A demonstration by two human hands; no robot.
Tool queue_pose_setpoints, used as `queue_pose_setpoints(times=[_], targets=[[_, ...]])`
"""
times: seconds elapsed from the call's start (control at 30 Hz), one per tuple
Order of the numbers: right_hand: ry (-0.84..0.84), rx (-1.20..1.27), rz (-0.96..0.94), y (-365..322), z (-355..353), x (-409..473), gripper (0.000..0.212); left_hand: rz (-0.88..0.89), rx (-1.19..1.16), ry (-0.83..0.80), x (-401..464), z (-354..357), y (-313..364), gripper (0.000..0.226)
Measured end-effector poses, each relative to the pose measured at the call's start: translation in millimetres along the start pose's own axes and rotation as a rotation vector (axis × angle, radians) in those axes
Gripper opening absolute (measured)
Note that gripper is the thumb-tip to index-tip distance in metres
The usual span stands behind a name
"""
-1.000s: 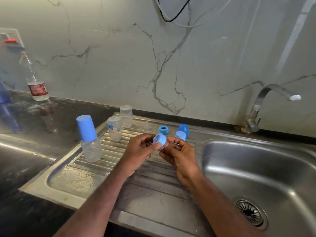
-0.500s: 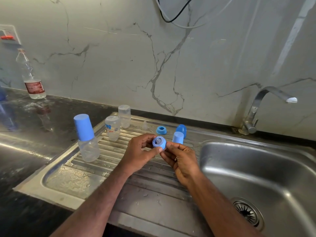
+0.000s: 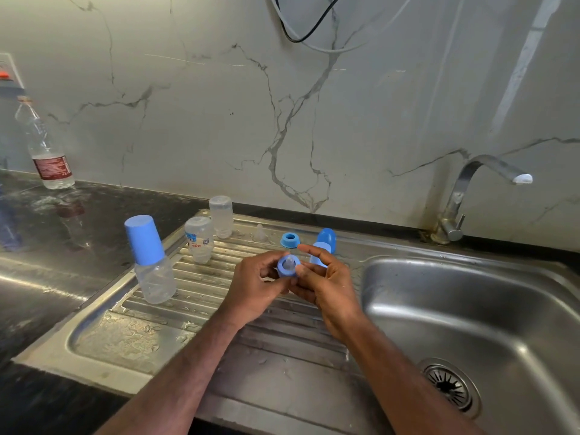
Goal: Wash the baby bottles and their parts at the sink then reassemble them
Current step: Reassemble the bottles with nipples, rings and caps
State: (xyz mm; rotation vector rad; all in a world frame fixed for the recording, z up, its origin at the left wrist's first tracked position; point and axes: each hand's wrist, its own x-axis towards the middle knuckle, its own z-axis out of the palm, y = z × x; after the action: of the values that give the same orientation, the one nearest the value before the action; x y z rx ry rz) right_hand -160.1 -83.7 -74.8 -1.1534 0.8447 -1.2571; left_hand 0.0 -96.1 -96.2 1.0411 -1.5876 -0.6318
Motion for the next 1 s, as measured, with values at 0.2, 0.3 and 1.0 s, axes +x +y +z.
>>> queue_pose_setpoints(times=[0.2,0.3,1.0], targets=[[0.121,-0.370,-0.106,12.8,2.2,7.5,0.013,0.050,0.079,-0.057,-1.5,2.1,7.5,0.033],[0.215,-0.611,-0.204,13.7,0.2,13.4,0.010,0.067,0.123,-0.044,-2.3,0.4,8.2,0.034],[-0.001,-0.947,-0.486,-4.7,-9.6,12.8,0.011,-0.247,-0.467,-0.114,-4.8,-1.9,11.3,0.036]])
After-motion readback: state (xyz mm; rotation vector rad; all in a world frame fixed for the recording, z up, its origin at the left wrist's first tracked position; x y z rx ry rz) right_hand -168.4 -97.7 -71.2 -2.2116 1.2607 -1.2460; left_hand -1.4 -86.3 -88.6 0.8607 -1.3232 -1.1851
